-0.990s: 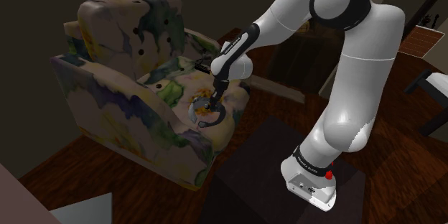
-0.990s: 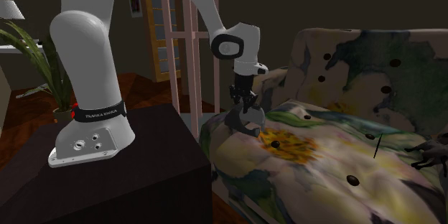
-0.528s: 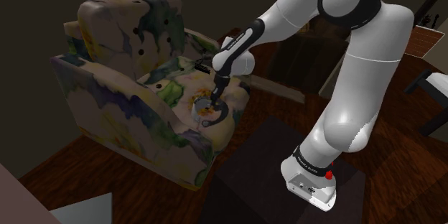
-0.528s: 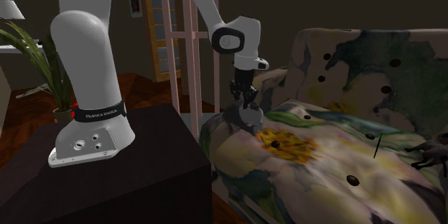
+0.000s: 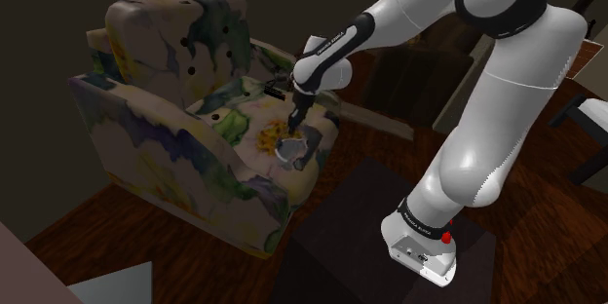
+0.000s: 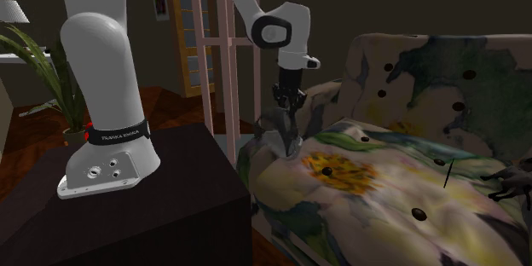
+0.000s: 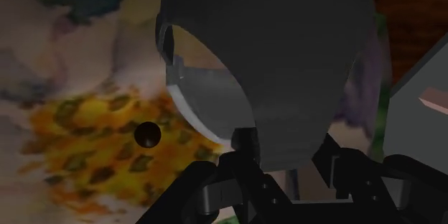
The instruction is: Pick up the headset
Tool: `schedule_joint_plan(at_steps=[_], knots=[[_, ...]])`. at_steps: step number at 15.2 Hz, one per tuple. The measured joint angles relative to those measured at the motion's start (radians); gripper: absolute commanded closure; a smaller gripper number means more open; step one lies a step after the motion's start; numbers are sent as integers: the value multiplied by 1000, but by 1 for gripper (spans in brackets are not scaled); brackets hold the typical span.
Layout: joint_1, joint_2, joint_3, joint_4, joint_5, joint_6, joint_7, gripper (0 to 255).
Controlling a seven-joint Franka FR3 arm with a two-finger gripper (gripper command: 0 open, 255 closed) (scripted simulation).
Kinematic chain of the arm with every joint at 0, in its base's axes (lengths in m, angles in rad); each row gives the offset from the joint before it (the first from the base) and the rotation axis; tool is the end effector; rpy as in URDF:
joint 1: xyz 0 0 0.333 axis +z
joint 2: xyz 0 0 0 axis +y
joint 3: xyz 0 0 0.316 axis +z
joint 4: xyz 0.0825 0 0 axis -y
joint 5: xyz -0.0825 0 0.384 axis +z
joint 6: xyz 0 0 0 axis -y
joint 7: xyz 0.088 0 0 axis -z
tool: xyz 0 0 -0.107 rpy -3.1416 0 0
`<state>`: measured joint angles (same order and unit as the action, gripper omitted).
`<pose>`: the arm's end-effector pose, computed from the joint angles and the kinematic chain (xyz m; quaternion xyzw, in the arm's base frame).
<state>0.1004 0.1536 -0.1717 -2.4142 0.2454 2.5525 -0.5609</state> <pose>0.4922 -0.0398 0.2476 -0.9883 -0.1425 -0.0119 0.0533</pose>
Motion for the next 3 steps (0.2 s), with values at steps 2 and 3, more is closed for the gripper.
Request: schedule_joint_plan(at_steps=[2,3], knots=[[3,-18,-3,9,-14,-26,15,255],[3,-26,-5,7,-18,-32,17,255]])
